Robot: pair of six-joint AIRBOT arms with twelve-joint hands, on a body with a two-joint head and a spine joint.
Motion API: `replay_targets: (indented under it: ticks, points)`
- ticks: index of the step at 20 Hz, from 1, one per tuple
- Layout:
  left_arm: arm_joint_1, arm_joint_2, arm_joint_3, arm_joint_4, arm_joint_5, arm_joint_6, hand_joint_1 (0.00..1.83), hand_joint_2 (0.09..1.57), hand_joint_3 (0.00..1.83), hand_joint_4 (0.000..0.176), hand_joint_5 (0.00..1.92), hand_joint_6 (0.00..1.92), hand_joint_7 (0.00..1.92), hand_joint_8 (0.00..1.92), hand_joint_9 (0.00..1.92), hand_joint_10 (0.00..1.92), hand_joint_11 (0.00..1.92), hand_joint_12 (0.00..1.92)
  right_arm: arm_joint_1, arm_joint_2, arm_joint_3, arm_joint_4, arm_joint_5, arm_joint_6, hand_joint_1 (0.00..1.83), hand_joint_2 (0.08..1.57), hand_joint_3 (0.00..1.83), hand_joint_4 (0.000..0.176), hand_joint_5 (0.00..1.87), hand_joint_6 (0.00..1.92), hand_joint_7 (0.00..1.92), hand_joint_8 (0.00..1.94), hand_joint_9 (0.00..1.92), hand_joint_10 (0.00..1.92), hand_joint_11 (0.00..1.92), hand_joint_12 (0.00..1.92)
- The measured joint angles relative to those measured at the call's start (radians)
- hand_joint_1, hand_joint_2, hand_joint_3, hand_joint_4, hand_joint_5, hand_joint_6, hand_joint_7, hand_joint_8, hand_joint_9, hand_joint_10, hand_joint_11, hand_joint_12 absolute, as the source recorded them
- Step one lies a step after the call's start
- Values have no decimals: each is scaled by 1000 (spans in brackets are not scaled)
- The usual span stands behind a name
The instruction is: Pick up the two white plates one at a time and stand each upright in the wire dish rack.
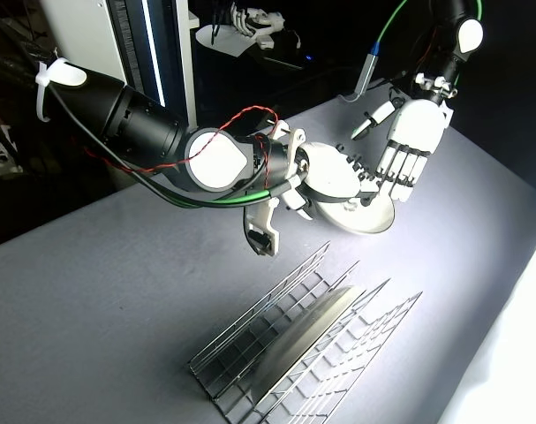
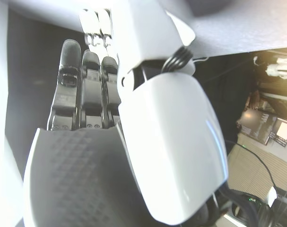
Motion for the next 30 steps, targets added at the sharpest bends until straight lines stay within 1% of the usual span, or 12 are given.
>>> replay_targets:
  ticks: [1,3,6,12,13,15,17,22,24,28,29,30]
  points:
    - [11,0,-5,-6,-2,3,0,1110,0,0,36,4,27,3,18,5,3,1,3,4,-8,2,1,0,1534,1070,3,0,126,2,163,1,201,6,0,887]
    - [27,0,-11,-26,-11,9,0,1115,0,0,28,0,20,0,11,2,0,0,5,11,-21,3,3,0,1515,1064,0,0,126,1,164,1,209,7,0,926]
    - [29,0,-18,-27,-12,11,0,1115,0,0,31,1,18,0,3,0,0,0,4,11,-25,0,-2,0,1517,1065,0,0,112,3,130,1,183,0,0,895]
    - [30,0,-19,-28,-16,12,0,1115,0,0,48,5,38,6,27,8,11,5,4,-14,-25,2,-38,0,1547,1056,0,0,128,7,153,6,192,3,0,909]
    - [32,0,-19,-32,-16,13,0,1115,0,0,50,6,36,5,24,7,11,5,4,-19,-25,2,-38,0,1577,1062,0,0,127,5,146,2,178,2,0,848]
    - [32,0,-20,-32,-17,13,0,1117,0,0,57,8,49,9,36,10,19,9,3,-20,-25,3,-42,0,1568,1069,2,0,126,3,156,4,192,7,0,880]
    - [32,0,-20,-32,-17,13,0,1116,0,0,54,4,47,5,37,7,19,11,-5,-21,-25,5,-60,0,1586,1085,6,0,112,0,128,0,174,1,0,841]
    - [32,0,-24,-32,-15,13,0,1113,0,0,65,7,54,6,43,7,24,15,-19,-58,-23,11,-85,0,1578,1091,4,0,114,1,124,1,179,4,0,822]
    - [32,0,-26,-33,-14,13,0,1108,0,0,69,8,66,10,54,10,35,21,-22,-75,-23,10,-93,0,1581,1089,2,0,128,5,141,5,191,7,0,851]
    - [33,0,-26,-33,-14,13,0,1118,1,0,57,3,41,0,25,0,8,12,-26,-102,-23,13,-131,0,1601,1087,0,0,143,5,152,4,193,3,0,850]
    - [36,0,-26,-35,-15,13,0,1123,3,0,66,6,46,3,24,0,13,15,-31,-108,-23,14,-139,0,1609,1080,0,0,176,10,184,8,217,9,0,905]
    - [36,0,-26,-35,-16,13,0,1123,3,0,66,6,46,3,24,0,13,15,-34,-112,-21,14,-141,0,1609,1080,0,0,176,10,184,8,217,9,0,905]
